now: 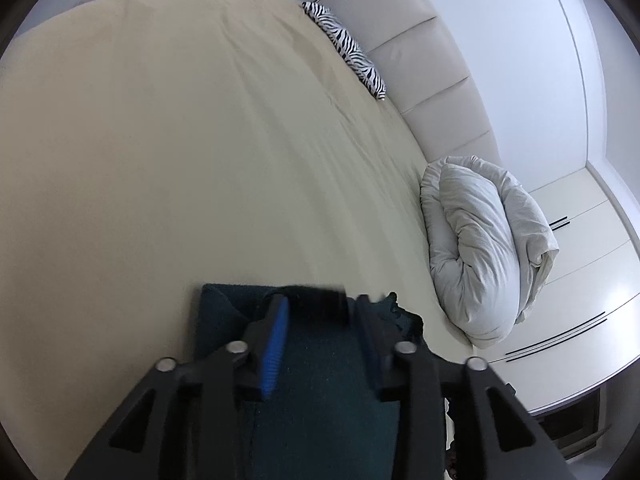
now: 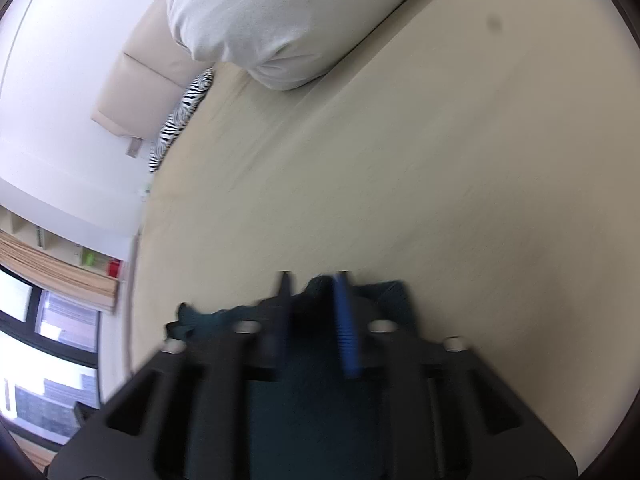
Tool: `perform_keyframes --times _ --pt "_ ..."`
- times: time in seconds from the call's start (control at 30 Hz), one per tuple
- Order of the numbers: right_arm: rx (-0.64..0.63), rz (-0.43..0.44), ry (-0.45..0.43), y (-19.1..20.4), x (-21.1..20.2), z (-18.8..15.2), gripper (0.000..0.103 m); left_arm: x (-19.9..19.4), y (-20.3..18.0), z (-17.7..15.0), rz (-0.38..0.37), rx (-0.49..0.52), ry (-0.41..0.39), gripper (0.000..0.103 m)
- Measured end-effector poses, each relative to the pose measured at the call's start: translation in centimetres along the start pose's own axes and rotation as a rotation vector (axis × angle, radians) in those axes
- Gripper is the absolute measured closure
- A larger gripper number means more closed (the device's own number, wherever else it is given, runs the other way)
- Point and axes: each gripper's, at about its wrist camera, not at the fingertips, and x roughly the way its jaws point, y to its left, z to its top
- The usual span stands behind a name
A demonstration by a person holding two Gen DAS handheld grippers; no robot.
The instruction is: Fold small clothes
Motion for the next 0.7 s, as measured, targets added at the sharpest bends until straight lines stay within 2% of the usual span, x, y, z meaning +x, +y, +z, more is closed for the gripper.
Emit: perform_keyframes --times 0.07,0.2,0.37,0.43,0.7 --pt "-0.012 0.032 -0.015 0.0 -0.2 -0.2 0.043 -1.2 -0.3 -0.3 0.001 0.017 -0.026 0.047" --pt "-0.047 0.024 -0.020 0.0 -1.3 -1.2 0.043 -3.3 -1.4 -1.6 -0.008 0.057 -0.037 0.047" --pt "-0.162 -0.046 -0.036 0.5 -4.0 -3.3 0.043 -4.8 -1.9 -5.5 0.064 0.146 -0.005 0.046" --pt "-0.184 -0.047 -0.046 0.4 -5.6 -4.2 0.043 -5.3 -1.8 -7.1 0.091 0.164 0.001 0.046" --pt "-0.400 -0.063 0.004 1.1 -9.3 -11.3 0.046 -7.5 -1.5 -11.5 0.156 0.225 -0.019 0.046"
